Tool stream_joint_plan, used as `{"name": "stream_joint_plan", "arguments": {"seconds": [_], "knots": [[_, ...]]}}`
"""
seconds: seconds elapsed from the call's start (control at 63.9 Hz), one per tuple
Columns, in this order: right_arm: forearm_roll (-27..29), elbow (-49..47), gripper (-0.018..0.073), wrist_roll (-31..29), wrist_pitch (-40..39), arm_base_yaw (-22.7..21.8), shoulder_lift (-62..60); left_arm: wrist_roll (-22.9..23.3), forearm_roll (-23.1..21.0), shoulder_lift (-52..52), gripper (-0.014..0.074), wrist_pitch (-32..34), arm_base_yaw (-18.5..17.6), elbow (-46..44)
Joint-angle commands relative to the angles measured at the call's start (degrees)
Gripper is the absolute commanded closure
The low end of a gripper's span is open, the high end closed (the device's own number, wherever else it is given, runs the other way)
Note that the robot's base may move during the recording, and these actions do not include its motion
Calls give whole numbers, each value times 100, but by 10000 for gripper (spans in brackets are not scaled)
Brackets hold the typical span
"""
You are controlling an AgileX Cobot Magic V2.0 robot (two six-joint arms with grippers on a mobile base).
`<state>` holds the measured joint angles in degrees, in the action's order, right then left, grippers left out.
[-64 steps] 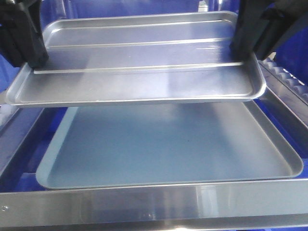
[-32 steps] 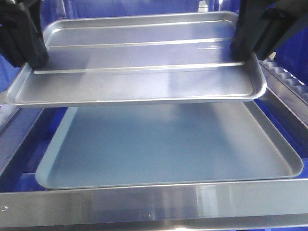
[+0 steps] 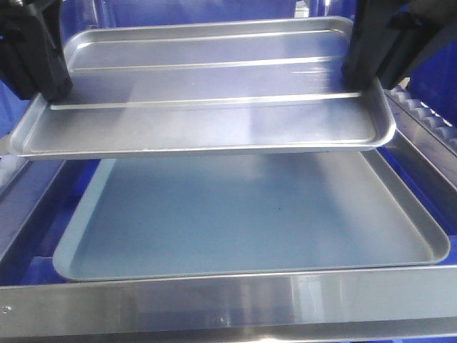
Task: Grab silver tray and stack on right shelf
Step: 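Hold the tray above the larger grey tray on the shelf, then lower the silver tray into the larger grey tray with both grippers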
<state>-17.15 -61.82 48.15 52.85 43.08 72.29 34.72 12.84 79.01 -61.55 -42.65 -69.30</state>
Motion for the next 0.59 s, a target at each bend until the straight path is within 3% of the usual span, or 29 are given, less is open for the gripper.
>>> {"name": "stream_joint_plan", "arguments": {"seconds": [0.0, 0.329, 0.454, 0.579], "knots": [[-378, -226, 501, -108, -339, -31, -164, -143, 196, -170, 689, -97, -19, -160], [-373, -297, 501, -336, -284, -53, -164, -143, 155, -64, 689, -27, -19, -275], [-216, -500, 501, -692, -117, -309, -155, -179, 155, 206, 689, -13, -19, -624], [209, -661, 501, -1229, -14, -836, -156, -192, 155, 595, 689, 58, -19, -1081]]}}
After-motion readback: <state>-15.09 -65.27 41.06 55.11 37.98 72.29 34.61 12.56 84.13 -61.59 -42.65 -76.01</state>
